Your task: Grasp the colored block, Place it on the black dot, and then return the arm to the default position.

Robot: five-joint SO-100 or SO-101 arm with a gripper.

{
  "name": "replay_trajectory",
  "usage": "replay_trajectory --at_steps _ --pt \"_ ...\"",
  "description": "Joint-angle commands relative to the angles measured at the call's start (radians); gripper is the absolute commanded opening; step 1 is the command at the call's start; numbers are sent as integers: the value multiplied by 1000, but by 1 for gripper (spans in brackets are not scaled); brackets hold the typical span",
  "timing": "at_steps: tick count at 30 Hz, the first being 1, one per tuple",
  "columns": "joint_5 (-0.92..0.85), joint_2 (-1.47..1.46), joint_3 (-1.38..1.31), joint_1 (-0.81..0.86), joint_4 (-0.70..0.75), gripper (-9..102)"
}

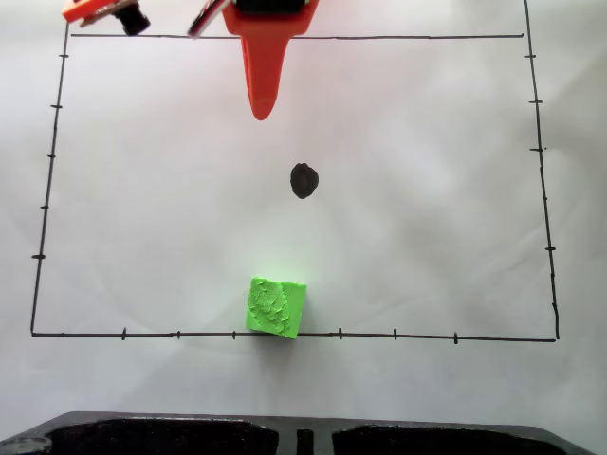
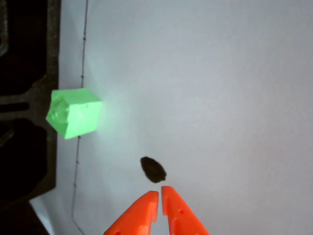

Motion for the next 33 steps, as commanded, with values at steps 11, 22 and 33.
replay_trajectory --at_steps 11,22,33 --pt "173 -529 -379 -37 -149 0" --pt "422 -1026 -750 -32 -187 1" --pt "509 -1335 -1068 -29 -83 12"
